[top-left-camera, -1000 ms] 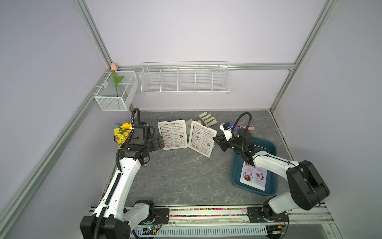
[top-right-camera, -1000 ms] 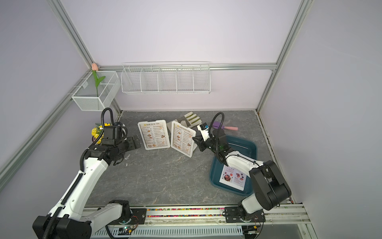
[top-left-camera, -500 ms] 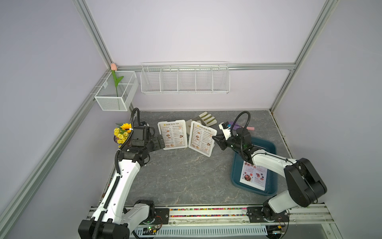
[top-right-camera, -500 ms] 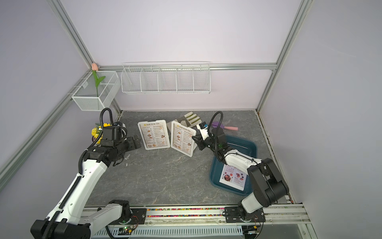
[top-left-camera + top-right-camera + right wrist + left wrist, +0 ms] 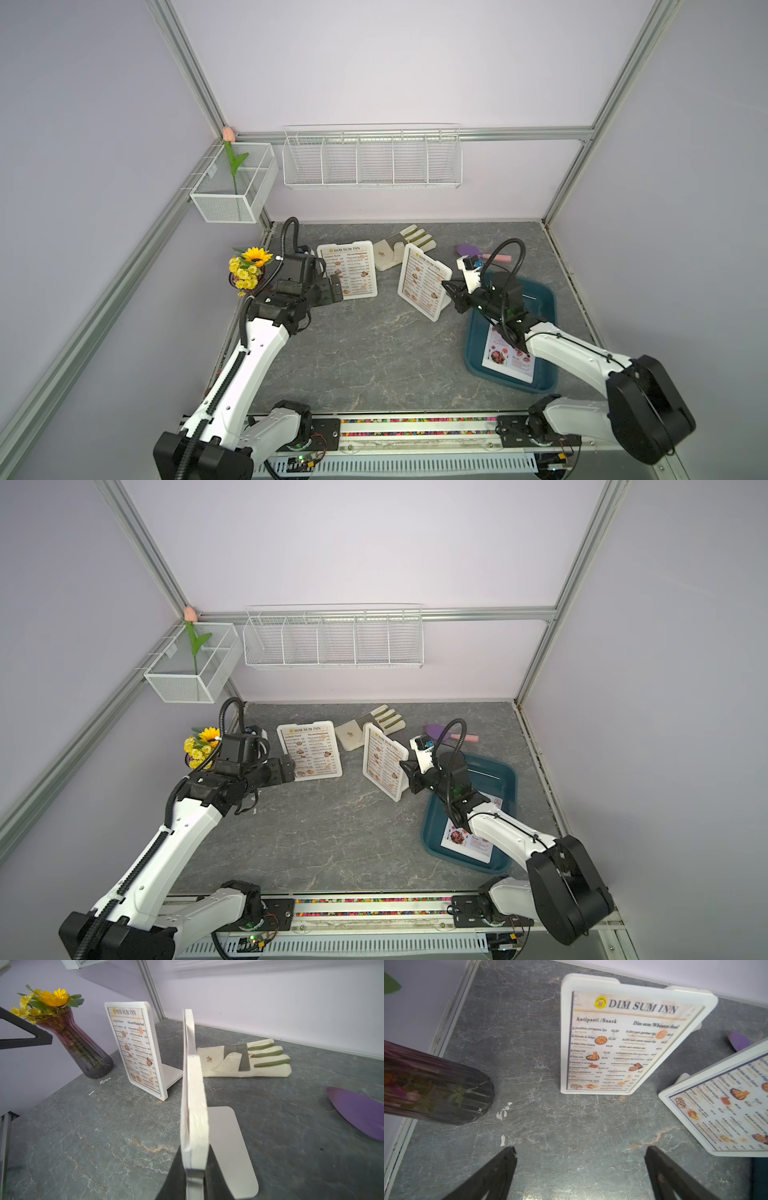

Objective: Replace the menus in the menu holders
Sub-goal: Move the menu holder to the center of the board.

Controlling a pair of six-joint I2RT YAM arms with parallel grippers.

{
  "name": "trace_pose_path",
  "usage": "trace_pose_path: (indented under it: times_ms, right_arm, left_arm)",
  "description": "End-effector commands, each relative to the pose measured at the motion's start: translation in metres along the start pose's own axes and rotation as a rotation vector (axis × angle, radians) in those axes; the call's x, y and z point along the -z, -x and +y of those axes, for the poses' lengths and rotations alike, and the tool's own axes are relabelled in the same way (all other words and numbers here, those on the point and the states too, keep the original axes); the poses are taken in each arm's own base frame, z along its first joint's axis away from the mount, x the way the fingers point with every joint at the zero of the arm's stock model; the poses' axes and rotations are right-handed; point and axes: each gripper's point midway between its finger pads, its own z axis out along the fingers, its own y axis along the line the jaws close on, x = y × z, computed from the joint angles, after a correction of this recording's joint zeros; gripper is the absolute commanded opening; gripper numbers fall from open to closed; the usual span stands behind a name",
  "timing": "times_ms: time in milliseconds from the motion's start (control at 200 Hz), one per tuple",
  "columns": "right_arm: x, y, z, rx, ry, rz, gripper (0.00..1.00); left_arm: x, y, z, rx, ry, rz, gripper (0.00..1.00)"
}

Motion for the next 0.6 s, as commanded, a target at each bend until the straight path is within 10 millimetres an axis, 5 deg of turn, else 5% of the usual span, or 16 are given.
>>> trace_pose_path:
  times_ms: [0, 225, 365, 480, 595]
  right_arm:
    - [0.017, -0.003, -0.009, -0.029, -0.080, -0.017, 0.15]
    - [0.023, -0.026, -0.005, -0.038, -0.069, 0.088, 0.25]
    - [0.027, -0.029, 0.000, -0.027, -0.058, 0.183, 0.42]
    - [0.053, -0.017, -0.003, -0.007, -0.132, 0.259, 0.65]
    - [0.079, 0.021, -0.001, -0.012, -0.168, 0.265, 0.79]
  left_arm:
    - [0.006, 0.011, -0.017, -0.003, -0.004, -0.022, 0.99]
    - [0.003, 0.019, -0.046, -0.041, -0.027, -0.034, 0.99]
    - [0.000, 0.019, -0.047, -0.040, -0.018, -0.033, 0.99]
    - [-0.001, 0.015, -0.046, -0.049, -0.016, -0.021, 0.99]
    - [-0.002, 0.008, -0.049, -0.082, -0.018, 0.001, 0.99]
